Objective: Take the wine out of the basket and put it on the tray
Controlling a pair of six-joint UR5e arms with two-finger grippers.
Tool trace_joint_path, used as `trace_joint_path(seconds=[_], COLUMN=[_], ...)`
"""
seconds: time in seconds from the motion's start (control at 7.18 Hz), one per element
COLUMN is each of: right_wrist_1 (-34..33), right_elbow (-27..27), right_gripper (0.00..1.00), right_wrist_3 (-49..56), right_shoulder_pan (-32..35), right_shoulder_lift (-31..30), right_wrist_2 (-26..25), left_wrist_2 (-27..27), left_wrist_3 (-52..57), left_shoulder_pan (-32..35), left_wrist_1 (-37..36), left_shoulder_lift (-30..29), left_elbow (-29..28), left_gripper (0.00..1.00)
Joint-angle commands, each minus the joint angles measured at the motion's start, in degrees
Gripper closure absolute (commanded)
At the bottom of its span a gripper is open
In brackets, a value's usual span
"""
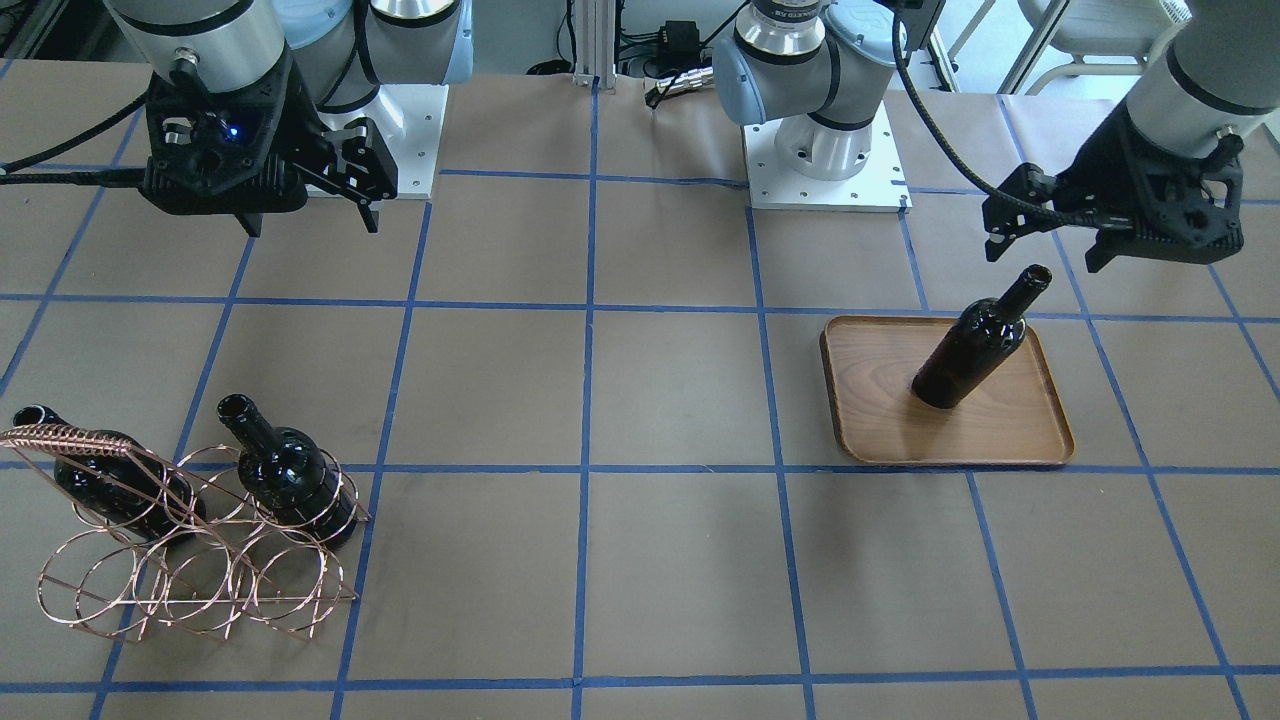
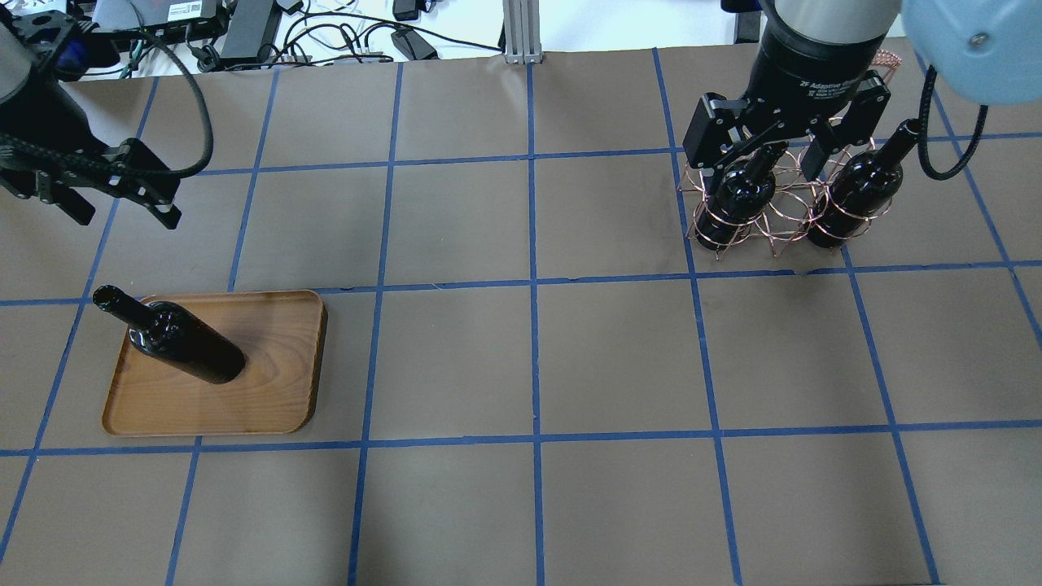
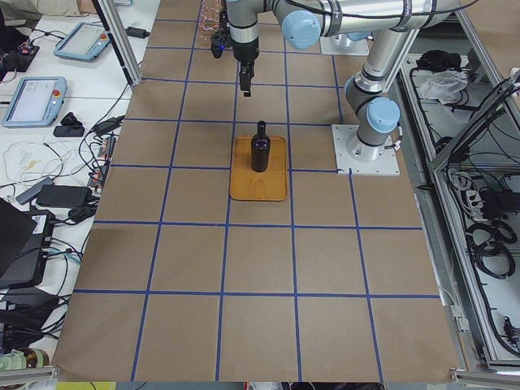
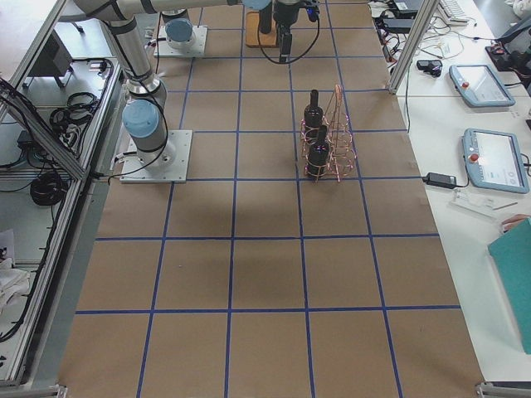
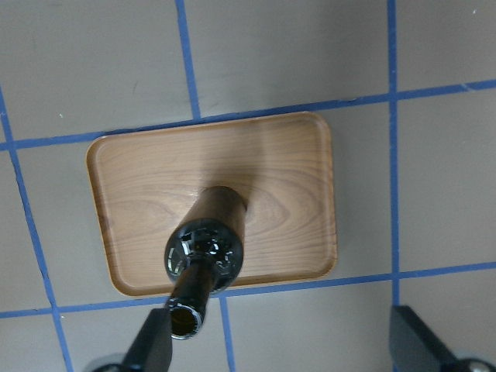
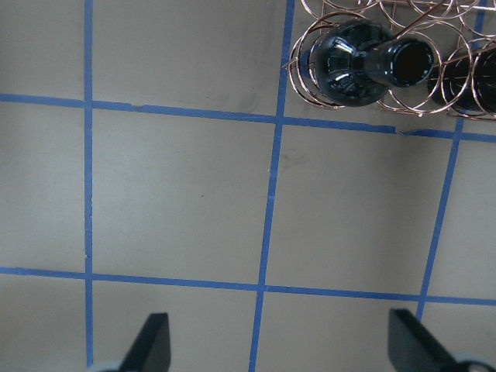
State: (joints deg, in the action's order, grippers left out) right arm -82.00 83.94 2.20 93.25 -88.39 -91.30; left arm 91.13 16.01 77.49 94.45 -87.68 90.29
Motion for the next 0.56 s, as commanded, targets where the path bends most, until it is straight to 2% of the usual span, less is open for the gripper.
trace_joint_path(seconds=[0.0,0.42], right_wrist_1=[0.0,0.0], right_elbow=[0.0,0.0], right_gripper=[0.00,0.00], right_wrist_3=[0.1,0.1], right_shoulder_pan=[0.0,0.0], right_shoulder_lift=[0.0,0.0], right_wrist_2=[-0.1,-0.1], left_wrist_2=[-1.1,-1.7], left_wrist_3=[-10.1,-14.7], left_shoulder_pan=[9.7,13.4], left_wrist_1=[-1.1,-1.3], left_shoulder_lift=[0.4,1.1], left_elbow=[-0.1,0.1], left_gripper=[0.00,0.00])
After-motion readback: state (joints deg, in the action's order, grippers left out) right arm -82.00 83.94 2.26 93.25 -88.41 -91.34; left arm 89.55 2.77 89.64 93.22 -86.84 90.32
